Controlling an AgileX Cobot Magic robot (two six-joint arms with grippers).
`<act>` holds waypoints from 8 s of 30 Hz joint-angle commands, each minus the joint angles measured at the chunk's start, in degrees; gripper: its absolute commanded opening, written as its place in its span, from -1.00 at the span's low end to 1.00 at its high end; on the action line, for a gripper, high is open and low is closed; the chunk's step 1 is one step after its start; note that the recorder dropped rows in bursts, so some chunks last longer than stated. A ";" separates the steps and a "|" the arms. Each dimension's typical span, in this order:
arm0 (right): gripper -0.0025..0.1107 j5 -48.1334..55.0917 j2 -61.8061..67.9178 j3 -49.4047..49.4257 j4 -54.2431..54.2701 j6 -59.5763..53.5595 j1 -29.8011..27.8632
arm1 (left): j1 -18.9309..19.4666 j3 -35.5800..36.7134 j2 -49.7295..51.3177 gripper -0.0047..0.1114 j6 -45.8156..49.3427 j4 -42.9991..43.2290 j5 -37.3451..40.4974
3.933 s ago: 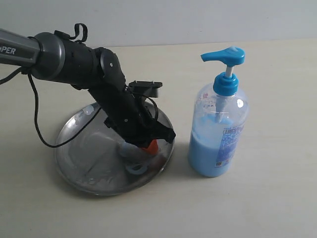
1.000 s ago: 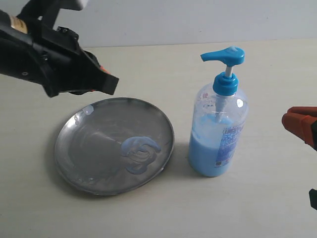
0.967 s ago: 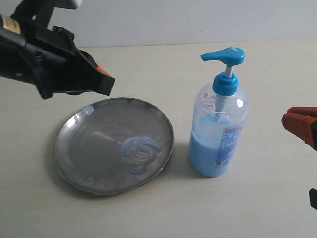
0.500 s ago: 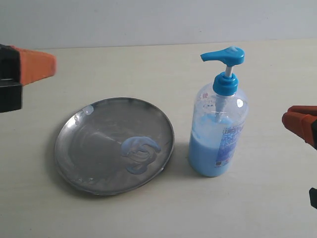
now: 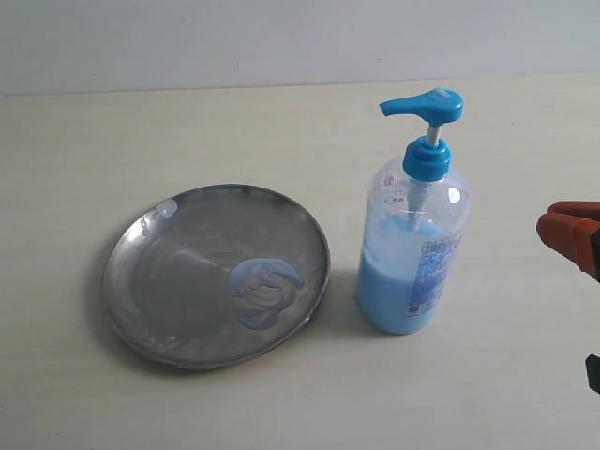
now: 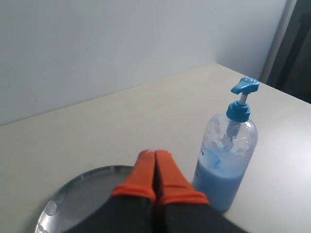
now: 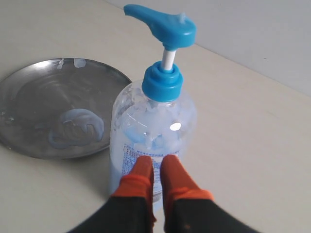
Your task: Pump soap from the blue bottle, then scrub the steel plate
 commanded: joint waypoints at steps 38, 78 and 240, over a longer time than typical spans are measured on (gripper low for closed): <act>-0.79 -1.37 -0.13 0.17 0.29 0.23 0.12 | 3.46 13.53 -13.39 -0.92 -5.01 3.97 -18.58; -0.79 -1.60 -0.13 0.17 1.15 0.23 0.12 | 31.43 29.57 -29.87 -0.92 -26.93 25.40 2.74; -0.79 -10.86 -30.11 20.49 44.18 -35.80 -53.24 | 32.12 29.57 -29.87 -0.92 -26.78 25.37 2.85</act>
